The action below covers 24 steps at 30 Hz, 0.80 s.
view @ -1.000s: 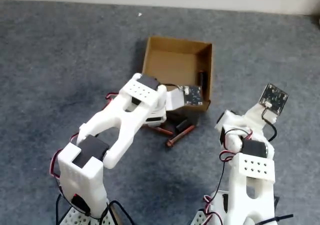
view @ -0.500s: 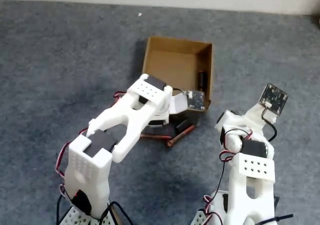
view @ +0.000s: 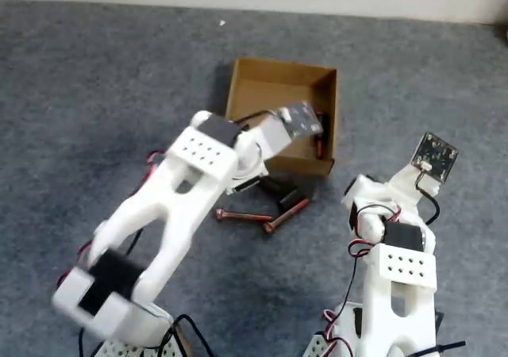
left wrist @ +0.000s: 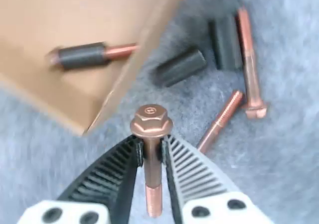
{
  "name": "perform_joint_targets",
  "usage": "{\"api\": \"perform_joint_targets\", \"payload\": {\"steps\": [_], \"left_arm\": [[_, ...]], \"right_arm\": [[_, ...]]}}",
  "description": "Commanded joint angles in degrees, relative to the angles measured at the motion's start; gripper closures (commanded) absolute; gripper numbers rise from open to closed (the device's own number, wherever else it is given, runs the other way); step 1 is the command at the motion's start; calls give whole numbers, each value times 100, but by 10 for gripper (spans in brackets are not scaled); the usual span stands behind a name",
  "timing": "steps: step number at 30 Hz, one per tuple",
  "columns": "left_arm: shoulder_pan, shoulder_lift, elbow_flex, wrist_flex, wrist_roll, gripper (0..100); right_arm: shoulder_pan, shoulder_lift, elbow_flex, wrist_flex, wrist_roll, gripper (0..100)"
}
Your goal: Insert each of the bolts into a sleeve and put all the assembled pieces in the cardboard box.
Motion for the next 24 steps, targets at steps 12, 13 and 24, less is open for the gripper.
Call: {"api": "perform_joint_targets", "payload": {"steps": [12,13,24], "left_arm": [[-75,-4752,2967,-1336,2207,995],[-136,-5015,3143,-1380,2330,995],[-382,-7037,4207,-2259,4114,995]], "right_arm": [[-1042,-3002,778,576,343,994],[-1165,-3143,866,514,352,994],[-2888,-4295,2053,-470,809,994]]}}
